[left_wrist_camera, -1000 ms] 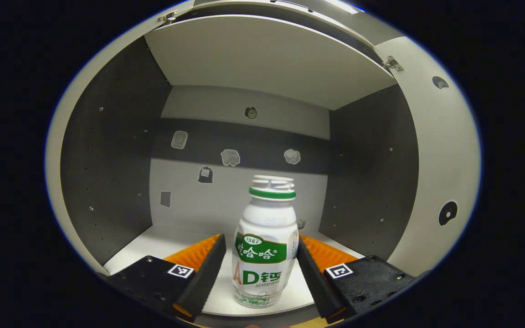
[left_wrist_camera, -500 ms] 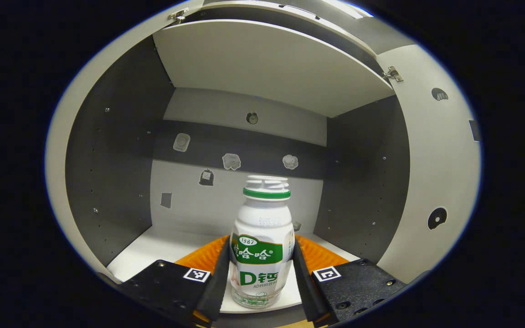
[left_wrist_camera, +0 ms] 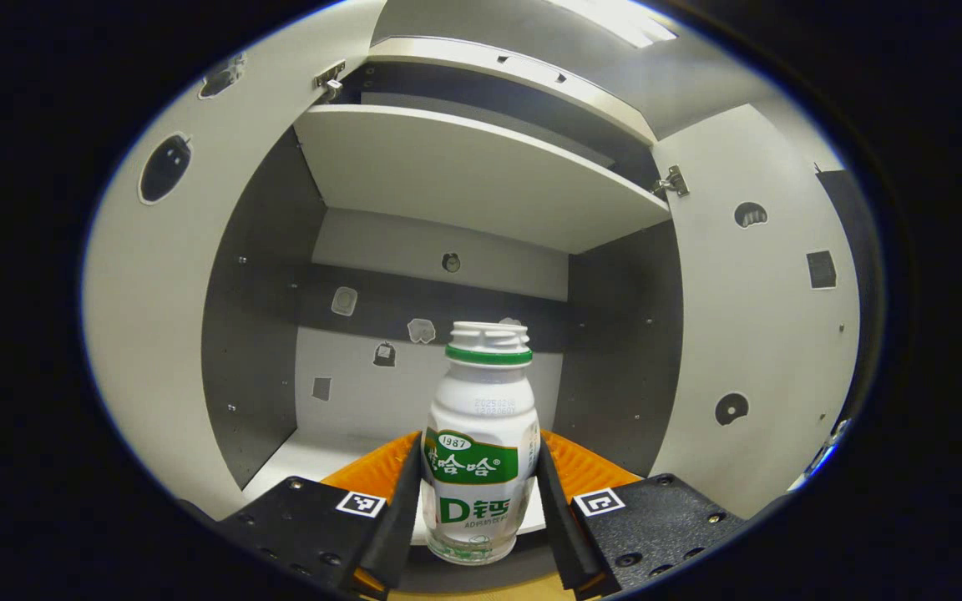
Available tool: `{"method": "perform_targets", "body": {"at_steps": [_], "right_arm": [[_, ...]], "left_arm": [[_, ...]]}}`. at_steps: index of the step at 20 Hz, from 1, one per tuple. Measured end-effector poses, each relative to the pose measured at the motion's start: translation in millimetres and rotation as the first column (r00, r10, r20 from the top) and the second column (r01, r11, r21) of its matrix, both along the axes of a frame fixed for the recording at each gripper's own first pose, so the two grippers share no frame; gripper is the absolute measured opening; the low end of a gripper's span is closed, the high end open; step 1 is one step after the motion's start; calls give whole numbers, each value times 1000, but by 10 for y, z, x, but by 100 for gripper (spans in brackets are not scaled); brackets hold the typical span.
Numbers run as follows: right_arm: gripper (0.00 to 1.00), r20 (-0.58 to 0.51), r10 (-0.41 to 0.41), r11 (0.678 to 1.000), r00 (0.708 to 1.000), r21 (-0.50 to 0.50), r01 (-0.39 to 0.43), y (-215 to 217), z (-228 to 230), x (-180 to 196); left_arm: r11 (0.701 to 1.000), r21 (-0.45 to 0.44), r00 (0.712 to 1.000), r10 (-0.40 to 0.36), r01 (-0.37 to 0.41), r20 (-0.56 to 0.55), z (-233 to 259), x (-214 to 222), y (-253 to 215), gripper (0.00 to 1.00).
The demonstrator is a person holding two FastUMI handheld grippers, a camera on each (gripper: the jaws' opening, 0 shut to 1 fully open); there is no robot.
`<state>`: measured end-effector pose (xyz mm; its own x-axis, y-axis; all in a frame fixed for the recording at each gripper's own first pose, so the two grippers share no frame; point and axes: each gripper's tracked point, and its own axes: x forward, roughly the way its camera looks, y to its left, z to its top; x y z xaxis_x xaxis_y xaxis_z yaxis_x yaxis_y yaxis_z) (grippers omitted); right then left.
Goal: Grasp the bottle in the cabinet with the left hand and place it on the coaster, then close the right door with the right hand and the left door with the left hand.
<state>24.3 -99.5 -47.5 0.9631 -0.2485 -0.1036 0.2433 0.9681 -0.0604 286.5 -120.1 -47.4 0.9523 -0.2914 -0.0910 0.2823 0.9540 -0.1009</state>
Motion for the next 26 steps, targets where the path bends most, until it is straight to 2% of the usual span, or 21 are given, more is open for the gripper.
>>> {"method": "perform_targets", "body": {"at_steps": [6, 9, 11, 12, 14, 15, 16, 17, 19, 20, 22, 23, 24, 26], "right_arm": [[97, 5, 40, 998, 999, 41, -40, 87, -65, 8], [97, 10, 68, 996, 998, 53, -68, 147, -74, 4], [97, 17, 74, 996, 997, 52, -75, 158, -38, 9], [89, 17, 77, 996, 997, 52, -77, 161, -19, 5], [89, 12, 80, 996, 997, 50, -80, 158, 19, -14], [97, 8, 79, 996, 997, 47, -79, 145, 38, -18], [97, 5, 77, 996, 997, 44, -77, 138, 50, -24], [89, 5, 79, 996, 997, 46, -79, 142, 63, -26], [89, 7, 93, 994, 996, 57, -93, 192, 69, -41], [97, 5, 98, 993, 995, 58, -98, 216, 68, -38], [97, -6, 101, 994, 995, 45, -101, 232, 48, -39], [97, -8, 101, 994, 995, 35, -101, 237, 39, -36], [89, -8, 105, 994, 994, 28, -105, 252, 35, -38], [89, -12, 116, 993, 993, 26, -115, 284, 2, -15]], "left_arm": [[1000, -16, 998, -12, 13, 56, 160, -579, 97, 68], [1000, -10, 996, -17, 17, 84, 104, -888, 80, 68], [999, -18, 995, -46, 48, 87, -9, -1096, -4, 69], [998, -21, 994, -61, 63, 86, -96, -1213, -48, 68], [997, -24, 995, -77, 79, 70, -295, -1391, -103, 68], [996, -25, 995, -79, 80, 58, -411, -1469, -113, 68], [996, -28, 996, -80, 82, 48, -524, -1538, -135, 68], [996, -29, 995, -87, 88, 47, -629, -1640, -146, 68], [996, -14, 995, -90, 91, 42, -909, -1795, -172, 68], [996, 0, 996, -87, 87, 31, -1077, -1868, -174, 68], [997, 37, 998, -61, 61, -1, -1462, -2053, -140, 68], [998, 53, 999, -43, 44, -6, -1609, -2111, -125, 68], [997, 70, 1000, -30, 30, -6, -1760, -2170, -115, 68], [996, 90, 1000, -10, 10, -4, -1998, -2272, -140, 68]]}}
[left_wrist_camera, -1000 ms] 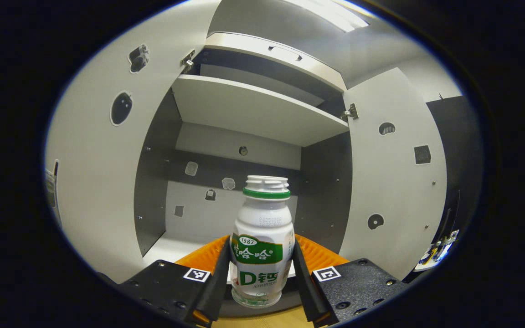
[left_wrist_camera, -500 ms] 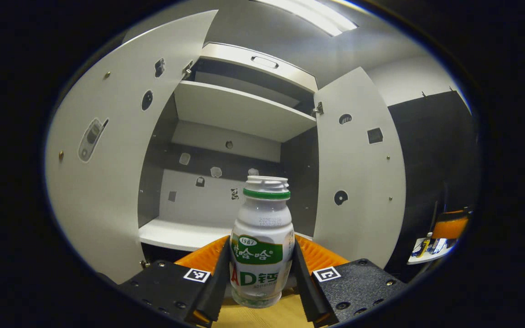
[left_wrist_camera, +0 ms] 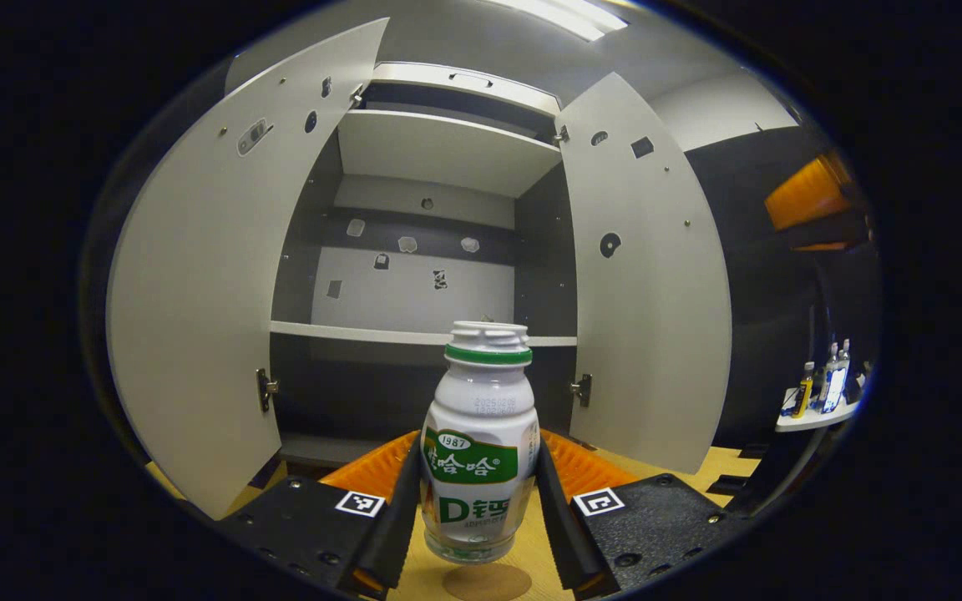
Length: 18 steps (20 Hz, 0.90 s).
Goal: Grasp the bottle in the cabinet with the left hand and place it on the coaster, then close the right door with the right hand and the left door with the left hand.
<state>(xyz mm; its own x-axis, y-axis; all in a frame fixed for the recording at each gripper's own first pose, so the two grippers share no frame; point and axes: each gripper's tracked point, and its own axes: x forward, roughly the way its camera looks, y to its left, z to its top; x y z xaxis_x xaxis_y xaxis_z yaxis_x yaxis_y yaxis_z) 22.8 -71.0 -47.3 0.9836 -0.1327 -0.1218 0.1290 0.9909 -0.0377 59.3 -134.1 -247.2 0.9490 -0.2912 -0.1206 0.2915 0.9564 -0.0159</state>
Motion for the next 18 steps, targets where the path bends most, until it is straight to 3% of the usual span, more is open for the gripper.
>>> {"method": "perform_targets", "body": {"at_steps": [7, 11, 12, 15, 16, 18], "right_arm": [[89, -23, 5, 1000, 1000, 25, -5, 38, -63, 14], [89, -38, -22, 1000, 999, 10, 23, -49, -66, -47], [97, -42, -28, 999, 999, 14, 28, -63, -70, -55], [97, -50, -36, 999, 998, 29, 38, -76, -84, -55], [89, -52, -36, 999, 998, 25, 37, -68, -97, -55], [89, -61, -35, 999, 998, 15, 36, -54, -123, -61]], "left_arm": [[998, -40, 998, 44, -46, -38, -533, -202, -61, 68], [997, -16, 997, 75, -75, -11, -691, -216, -23, 68], [998, -1, 998, 66, -66, -10, -739, -223, -45, 68], [999, 11, 999, 51, -51, -11, -827, -252, -86, 68], [999, 7, 999, 48, -48, -17, -855, -268, -101, 68], [999, -10, 998, 42, -42, -37, -917, -266, -141, 68]]}}
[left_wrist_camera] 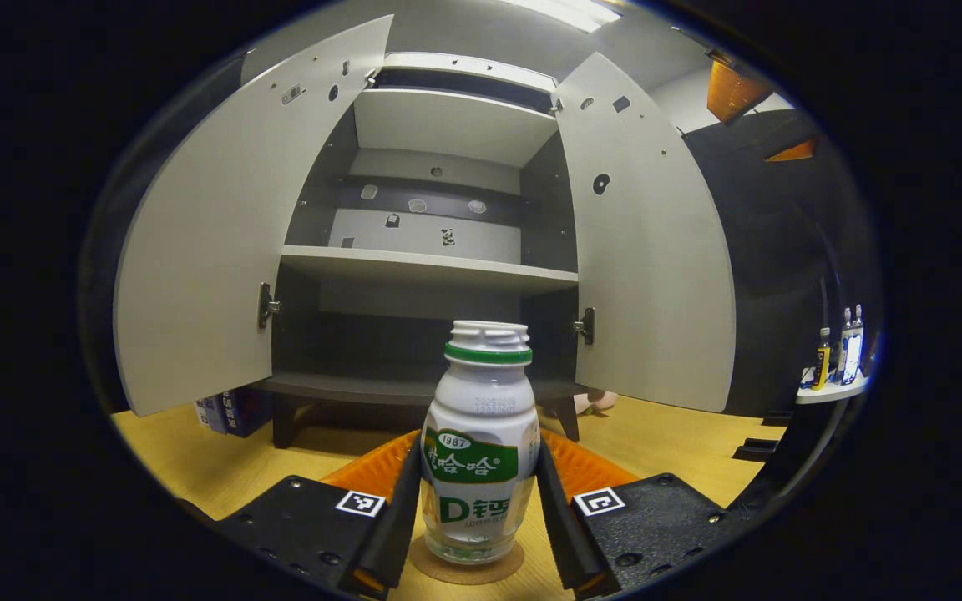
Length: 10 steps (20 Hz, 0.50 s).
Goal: Grasp the bottle in the cabinet with the left hand and place it on the coaster, then close the right door with the right hand and the left door with the left hand.
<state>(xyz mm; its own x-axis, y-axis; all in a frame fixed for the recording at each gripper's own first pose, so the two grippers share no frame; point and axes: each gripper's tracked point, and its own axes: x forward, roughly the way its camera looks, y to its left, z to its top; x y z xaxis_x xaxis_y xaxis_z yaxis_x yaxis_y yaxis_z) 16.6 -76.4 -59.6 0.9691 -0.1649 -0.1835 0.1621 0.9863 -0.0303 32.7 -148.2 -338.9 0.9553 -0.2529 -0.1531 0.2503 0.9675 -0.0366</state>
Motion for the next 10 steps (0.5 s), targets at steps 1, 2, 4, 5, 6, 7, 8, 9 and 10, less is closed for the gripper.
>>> {"method": "perform_targets", "body": {"at_steps": [1, 2, 4, 5, 6, 7, 8, 9, 10], "right_arm": [[97, -4, 6, 1000, 1000, 2, -6, 27, -7, -4], [97, -6, 9, 1000, 1000, 6, -9, 43, -17, -8], [89, -13, 7, 1000, 1000, 8, -7, 46, -29, -12], [89, -15, 4, 1000, 1000, 9, -4, 38, -29, -15], [97, -15, 1, 1000, 1000, 10, -1, 35, -28, -15], [97, -16, -1, 1000, 1000, 11, 1, 33, -33, -6], [97, -17, -3, 1000, 1000, 10, 3, 28, -36, -5], [97, -19, -4, 1000, 1000, 8, 4, 26, -44, -3], [97, -24, -3, 1000, 1000, 6, 3, 34, -57, 0]], "left_arm": [[1000, -4, 1000, -1, 1, -8, -18, 4, 0, 68], [1000, -9, 1000, 1, -1, -10, -39, 11, 8, 68], [1000, -8, 1000, 13, -13, -23, -111, 45, 43, 68], [1000, -10, 999, 16, -17, -42, -162, 51, 59, 68], [1000, -15, 997, 15, -17, -72, -247, 61, 63, 69], [1000, -23, 997, 14, -16, -73, -261, 50, 82, 69], [1000, -21, 998, 17, -19, -63, -215, 28, 88, 70], [1000, -11, 998, 12, -13, -69, -259, 46, 80, 69], [1000, -11, 998, 9, -10, -54, -236, 38, 81, 70]]}}
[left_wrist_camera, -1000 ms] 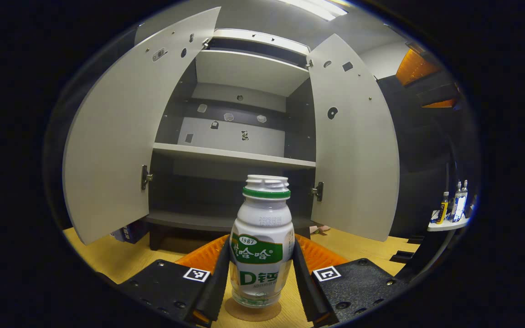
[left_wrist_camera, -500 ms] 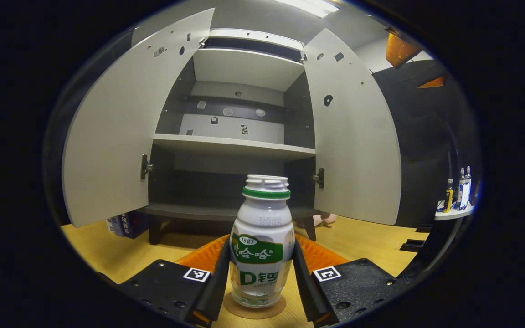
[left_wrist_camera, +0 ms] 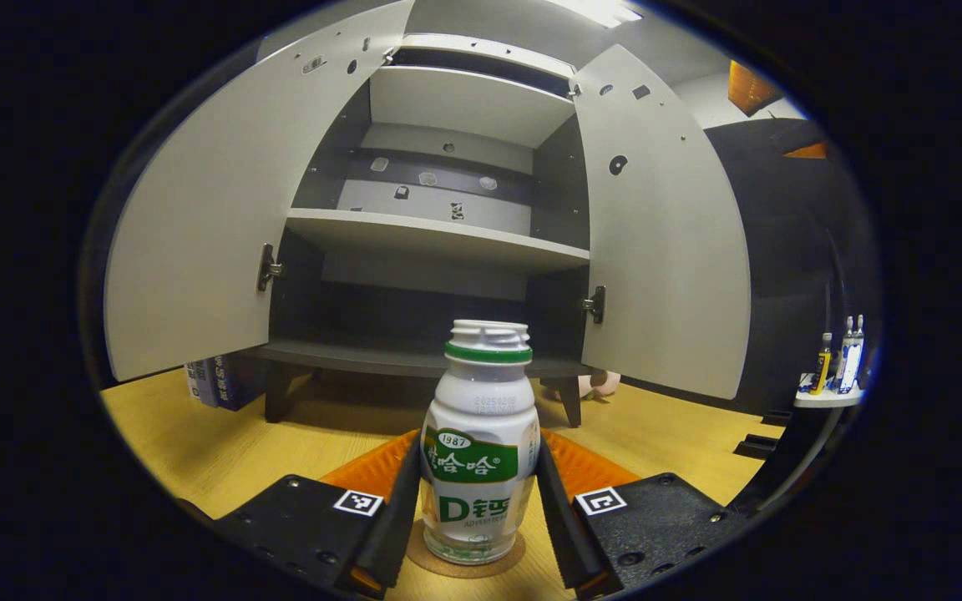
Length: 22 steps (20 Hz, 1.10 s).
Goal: Grasp the bottle in the cabinet with the left hand and place it on the coaster, then close the right door with the right hand and the left door with the left hand.
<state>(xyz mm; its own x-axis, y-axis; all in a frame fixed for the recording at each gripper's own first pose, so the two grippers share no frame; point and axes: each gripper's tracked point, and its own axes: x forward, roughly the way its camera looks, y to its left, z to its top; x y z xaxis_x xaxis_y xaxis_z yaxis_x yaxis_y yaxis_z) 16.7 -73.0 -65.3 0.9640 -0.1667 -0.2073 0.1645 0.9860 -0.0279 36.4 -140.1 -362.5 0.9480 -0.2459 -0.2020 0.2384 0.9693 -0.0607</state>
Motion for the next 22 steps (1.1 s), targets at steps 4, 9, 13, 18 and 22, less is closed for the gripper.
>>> {"method": "perform_targets", "body": {"at_steps": [4, 9, 13, 18, 22], "right_arm": [[97, -5, 7, 1000, 1000, 4, -7, 34, -19, 22], [97, -2, -3, 1000, 1000, 4, 3, -6, -5, 34], [97, -5, -5, 1000, 1000, 8, 5, -22, -11, 28], [97, 58, 21, 999, 998, 30, -23, 7, 176, 78], [97, 67, 18, 999, 998, 41, -20, -168, 310, 109]], "left_arm": [[1000, -3, 1000, 2, -2, -16, -38, -34, -10, 76], [1000, -1, 999, -6, 6, -38, -11, -111, 60, 96], [1000, -4, 1000, 13, -13, -12, 263, -150, 133, 95], [999, -41, 999, 32, -32, 7, 976, -144, 259, 95], [992, -51, 993, 117, -116, 25, 1622, -23, 487, 95]]}}
